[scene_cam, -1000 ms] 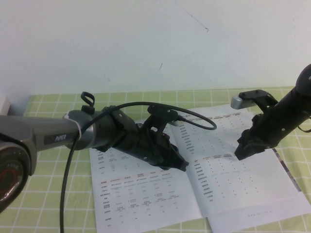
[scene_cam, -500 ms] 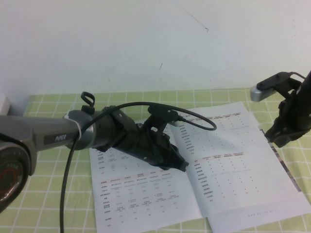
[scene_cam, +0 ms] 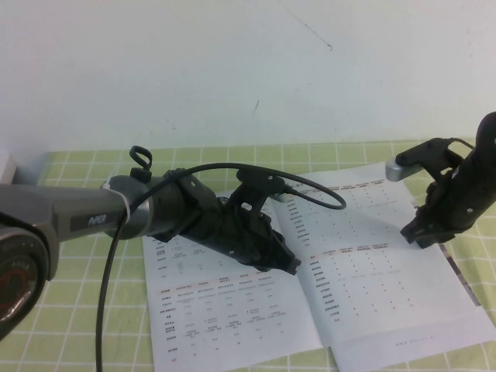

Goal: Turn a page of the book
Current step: Open the closed book

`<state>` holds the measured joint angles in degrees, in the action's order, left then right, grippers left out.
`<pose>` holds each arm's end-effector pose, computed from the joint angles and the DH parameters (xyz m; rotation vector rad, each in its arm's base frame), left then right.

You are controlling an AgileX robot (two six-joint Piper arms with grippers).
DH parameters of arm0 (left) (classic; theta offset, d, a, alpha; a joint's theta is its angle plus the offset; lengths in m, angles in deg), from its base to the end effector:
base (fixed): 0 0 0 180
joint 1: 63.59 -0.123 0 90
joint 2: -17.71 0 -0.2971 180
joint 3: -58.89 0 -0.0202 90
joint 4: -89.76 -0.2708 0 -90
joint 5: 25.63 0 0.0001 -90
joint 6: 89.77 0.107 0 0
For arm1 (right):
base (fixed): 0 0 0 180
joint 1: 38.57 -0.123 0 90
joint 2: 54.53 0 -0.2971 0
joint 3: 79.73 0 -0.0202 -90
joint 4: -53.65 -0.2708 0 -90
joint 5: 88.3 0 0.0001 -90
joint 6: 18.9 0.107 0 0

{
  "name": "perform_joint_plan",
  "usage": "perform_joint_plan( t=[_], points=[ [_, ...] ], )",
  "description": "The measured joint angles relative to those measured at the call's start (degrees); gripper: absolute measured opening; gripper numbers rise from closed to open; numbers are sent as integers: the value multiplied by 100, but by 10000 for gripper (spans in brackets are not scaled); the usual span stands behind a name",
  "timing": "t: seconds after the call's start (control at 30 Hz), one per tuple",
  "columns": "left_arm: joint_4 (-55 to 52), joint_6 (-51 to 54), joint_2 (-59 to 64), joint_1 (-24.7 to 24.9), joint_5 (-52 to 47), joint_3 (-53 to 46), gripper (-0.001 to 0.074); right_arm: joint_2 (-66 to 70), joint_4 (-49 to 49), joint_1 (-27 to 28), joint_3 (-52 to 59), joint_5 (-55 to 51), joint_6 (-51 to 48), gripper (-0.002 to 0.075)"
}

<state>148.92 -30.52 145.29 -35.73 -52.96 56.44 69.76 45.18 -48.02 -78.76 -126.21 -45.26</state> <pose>0.3852 -0.2514 0.1193 0.8401 2.4087 -0.6832 0.4240 0.0804 0.1268 -0.7310 2.7387 0.0900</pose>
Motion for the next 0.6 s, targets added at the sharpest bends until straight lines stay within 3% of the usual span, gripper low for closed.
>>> perform_joint_plan(
  t=[0.13, 0.23, 0.6],
  points=[
    [0, 0, 0, 0, 0, 0, -4, 67, -214, 0, -28, -11, 77, 269],
    [0, 0, 0, 0, 0, 0, -4, 67, -276, 0, -40, -11, 226, 348],
    [0, -27, 0, 0, 0, 0, -4, 79, 268, 0, -52, -85, 909, 367]
  ],
)
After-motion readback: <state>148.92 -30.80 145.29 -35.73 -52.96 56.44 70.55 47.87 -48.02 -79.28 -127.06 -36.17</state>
